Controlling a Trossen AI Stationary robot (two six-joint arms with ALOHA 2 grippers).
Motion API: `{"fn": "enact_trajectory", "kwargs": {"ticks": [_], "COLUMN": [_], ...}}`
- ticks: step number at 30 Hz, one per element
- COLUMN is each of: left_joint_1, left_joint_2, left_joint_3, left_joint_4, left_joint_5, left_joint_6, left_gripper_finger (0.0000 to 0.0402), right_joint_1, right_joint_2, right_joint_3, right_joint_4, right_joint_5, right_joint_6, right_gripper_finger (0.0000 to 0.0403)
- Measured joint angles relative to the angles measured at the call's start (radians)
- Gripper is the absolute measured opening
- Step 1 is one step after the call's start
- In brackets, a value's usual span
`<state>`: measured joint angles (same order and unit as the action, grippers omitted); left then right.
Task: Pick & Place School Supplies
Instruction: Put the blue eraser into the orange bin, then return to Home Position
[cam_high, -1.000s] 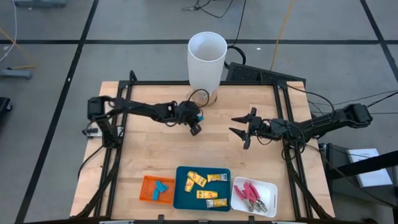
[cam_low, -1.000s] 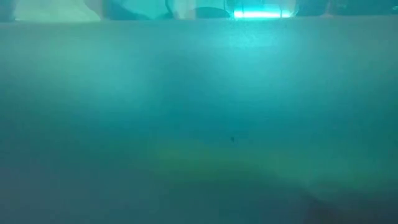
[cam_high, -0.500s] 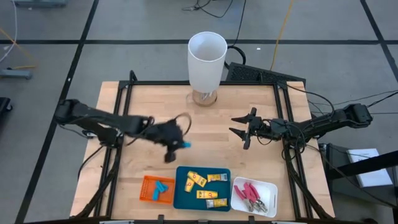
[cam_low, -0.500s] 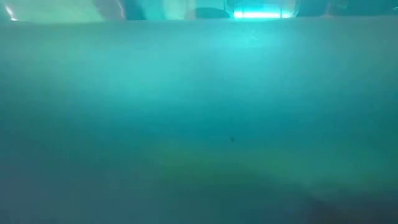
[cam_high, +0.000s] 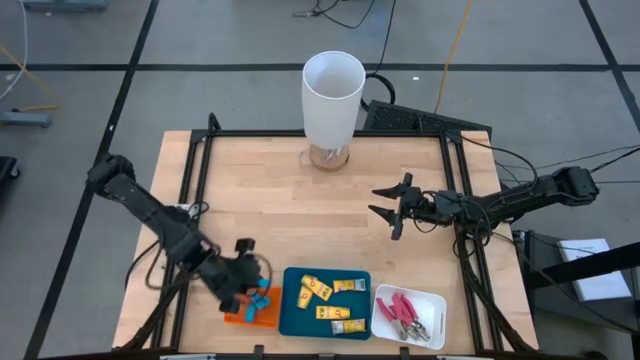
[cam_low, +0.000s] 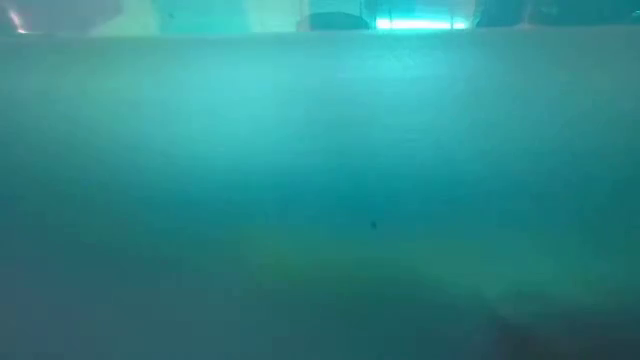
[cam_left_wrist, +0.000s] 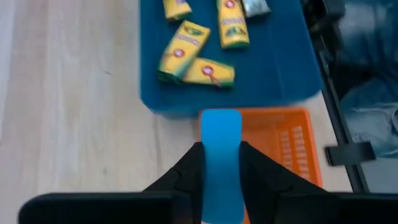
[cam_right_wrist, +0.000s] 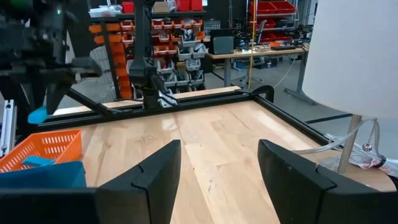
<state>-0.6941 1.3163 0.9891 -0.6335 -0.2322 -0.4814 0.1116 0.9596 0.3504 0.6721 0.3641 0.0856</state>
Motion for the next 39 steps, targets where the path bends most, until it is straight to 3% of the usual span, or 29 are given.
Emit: {"fn": "enact_trajectory", "kwargs": {"ticks": [4, 9, 14, 19, 24, 39], "left_joint_1": [-0.096, -0.192, -0.241, -0.253, -0.243, -0.242], "left_joint_2": [0.0, 0.0, 0.0, 0.0, 0.0, 0.0], "left_joint_3": [-0.069, -0.192, -0.302, -0.372, -0.392, -0.392], "left_joint_4": [0.033, 0.198, 0.373, 0.429, 0.428, 0.43], "left_joint_5": [-0.063, -0.065, -0.096, -0.119, -0.12, -0.137], "left_joint_6": [-0.083, -0.204, -0.231, -0.277, -0.368, -0.37], "left_gripper_finger": [0.0085, 0.0087, 0.0088, 0.0089, 0.0091, 0.0159], "right_joint_1": [0.0, 0.0, 0.0, 0.0, 0.0, 0.0], "right_joint_2": [0.0, 0.0, 0.0, 0.0, 0.0, 0.0], "right_joint_3": [0.0, 0.0, 0.0, 0.0, 0.0, 0.0], "right_joint_4": [0.0, -0.001, -0.001, -0.001, -0.002, -0.003], "right_joint_5": [0.0, 0.0, 0.0, 0.0, 0.0, 0.001], "right_joint_6": [0.0, 0.008, 0.008, 0.008, 0.008, 0.008], "right_gripper_finger": [0.0205, 0.0205, 0.0205, 0.0205, 0.0205, 0.0205]}}
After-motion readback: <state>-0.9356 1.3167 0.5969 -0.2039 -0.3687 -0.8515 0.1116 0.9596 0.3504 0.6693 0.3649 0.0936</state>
